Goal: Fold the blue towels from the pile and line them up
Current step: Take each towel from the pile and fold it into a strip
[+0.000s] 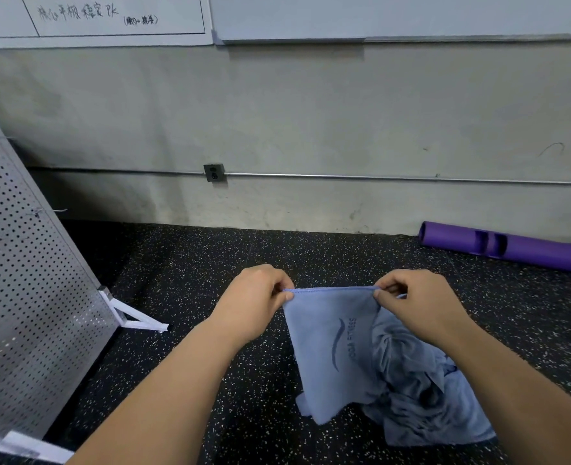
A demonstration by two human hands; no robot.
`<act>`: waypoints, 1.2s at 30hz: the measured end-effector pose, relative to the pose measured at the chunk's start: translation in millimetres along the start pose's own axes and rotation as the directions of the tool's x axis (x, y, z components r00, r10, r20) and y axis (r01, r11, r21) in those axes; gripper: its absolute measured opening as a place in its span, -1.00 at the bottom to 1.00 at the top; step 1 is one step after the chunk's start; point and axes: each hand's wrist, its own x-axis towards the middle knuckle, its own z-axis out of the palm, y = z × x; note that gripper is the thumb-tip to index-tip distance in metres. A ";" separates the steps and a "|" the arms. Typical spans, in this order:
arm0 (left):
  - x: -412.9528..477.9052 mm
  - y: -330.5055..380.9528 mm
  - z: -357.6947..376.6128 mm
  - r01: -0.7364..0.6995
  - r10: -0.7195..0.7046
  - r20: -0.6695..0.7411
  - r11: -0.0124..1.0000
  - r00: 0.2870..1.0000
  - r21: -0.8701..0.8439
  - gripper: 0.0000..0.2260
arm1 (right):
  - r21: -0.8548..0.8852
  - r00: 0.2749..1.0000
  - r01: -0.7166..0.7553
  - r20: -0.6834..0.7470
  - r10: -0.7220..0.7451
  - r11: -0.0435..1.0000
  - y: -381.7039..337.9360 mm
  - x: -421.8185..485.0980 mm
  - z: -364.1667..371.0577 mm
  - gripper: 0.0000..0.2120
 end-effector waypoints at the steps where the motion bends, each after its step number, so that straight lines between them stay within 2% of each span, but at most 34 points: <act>1: 0.0 -1.0 1.3 0.023 -0.023 -0.001 1.000 1.000 -0.002 -0.94 | 0.000 1.000 -0.005 0.003 0.005 1.000 -1.8 -0.8 -0.9 -0.88; 6: 2.6 -2.6 -0.9 0.136 -0.161 -0.080 0.958 0.984 -0.253 -0.90 | 0.170 1.000 -0.009 -0.002 0.010 0.985 -4.9 -2.2 -5.4 -0.83; 9: 3.5 -2.3 -5.3 0.141 -0.189 -0.130 0.941 0.973 -0.306 -0.90 | 0.280 1.000 0.012 -0.016 -0.008 0.960 -5.4 -2.1 -6.5 -0.82; 14: 1.1 0.3 -5.5 0.142 -0.181 -0.162 0.963 0.970 -0.230 -0.93 | 0.426 0.997 0.071 -0.056 -0.052 0.902 -15.7 -3.8 -8.3 -0.81; 17: -0.9 -0.4 -3.7 0.170 -0.189 -0.113 0.973 0.975 -0.157 -0.93 | 0.428 0.995 0.093 -0.062 -0.073 0.899 -22.6 -5.7 -5.0 -0.79; 21: -0.8 0.1 -0.2 0.208 -0.213 -0.044 0.974 0.976 -0.085 -0.79 | 0.384 0.991 0.137 -0.054 -0.126 0.913 -30.6 -8.5 0.9 -0.79; 24: -1.2 3.7 2.2 0.123 -0.122 0.012 0.989 0.992 -0.086 -0.66 | 0.365 0.988 0.153 -0.029 -0.153 0.918 -34.4 -11.1 5.5 -0.76; 29: -8.7 30.9 9.6 -0.130 0.149 0.099 0.975 0.984 -0.180 -0.52 | 0.388 0.976 0.138 0.102 -0.191 0.911 -38.2 -16.2 14.4 -0.72; 32: -9.6 42.4 18.4 -0.167 0.193 0.094 0.960 0.977 -0.226 -0.62 | 0.422 0.965 0.137 0.149 -0.218 0.896 -43.0 -18.8 17.5 -0.73; 36: -8.7 44.3 18.9 -0.118 0.140 0.065 0.955 0.988 -0.273 -0.82 | 0.483 0.969 0.119 0.135 -0.208 0.867 -39.6 -18.6 19.3 -0.75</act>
